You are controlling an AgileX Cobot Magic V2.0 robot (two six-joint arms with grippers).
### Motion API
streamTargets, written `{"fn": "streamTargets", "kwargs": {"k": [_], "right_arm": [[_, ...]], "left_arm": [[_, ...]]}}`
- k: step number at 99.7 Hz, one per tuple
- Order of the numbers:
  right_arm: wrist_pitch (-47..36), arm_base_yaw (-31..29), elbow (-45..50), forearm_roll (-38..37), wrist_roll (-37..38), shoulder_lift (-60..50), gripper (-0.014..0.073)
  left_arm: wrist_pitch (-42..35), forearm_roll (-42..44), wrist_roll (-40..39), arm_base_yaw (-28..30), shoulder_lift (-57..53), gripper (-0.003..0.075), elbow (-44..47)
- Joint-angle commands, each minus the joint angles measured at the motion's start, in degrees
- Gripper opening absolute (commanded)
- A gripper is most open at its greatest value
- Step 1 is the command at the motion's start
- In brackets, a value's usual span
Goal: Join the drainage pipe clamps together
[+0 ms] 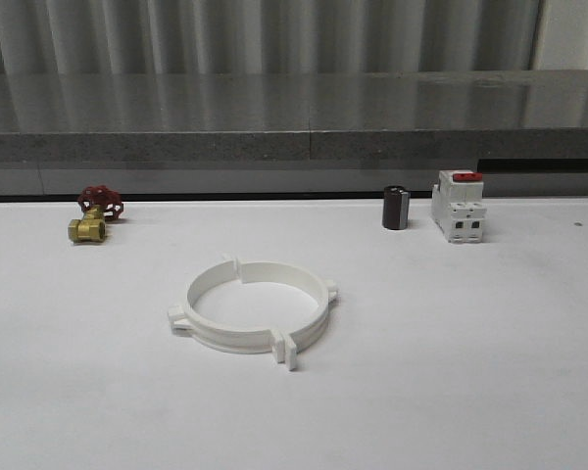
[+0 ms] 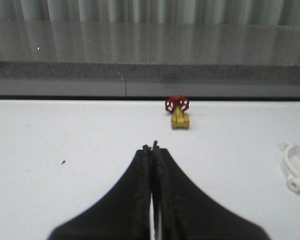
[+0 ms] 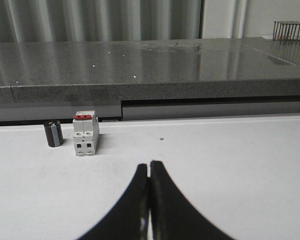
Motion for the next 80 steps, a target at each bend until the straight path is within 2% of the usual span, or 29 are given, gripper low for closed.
{"fn": "streamTargets", "kwargs": {"k": [1,6,80], "right_arm": [[-4.8,-0.2,-0.9,-0.1,-0.3,-1.3,-0.0067],[-4.8,-0.2,-0.9,-0.1,-0.3,-1.1,-0.0067],[-4.8,-0.2,-0.9,-0.1,-0.3,-0.9,-0.0067]], "left_arm": [[-8.6,0.2,-0.7,0.3,-1.7,-0.002,2.0],[-6.6,-0.1,-0.7,0.4,-1.8,-0.002,1.9],[-7.1,-0.1,-0.7,0.4,-1.8,-0.002,1.9]]}}
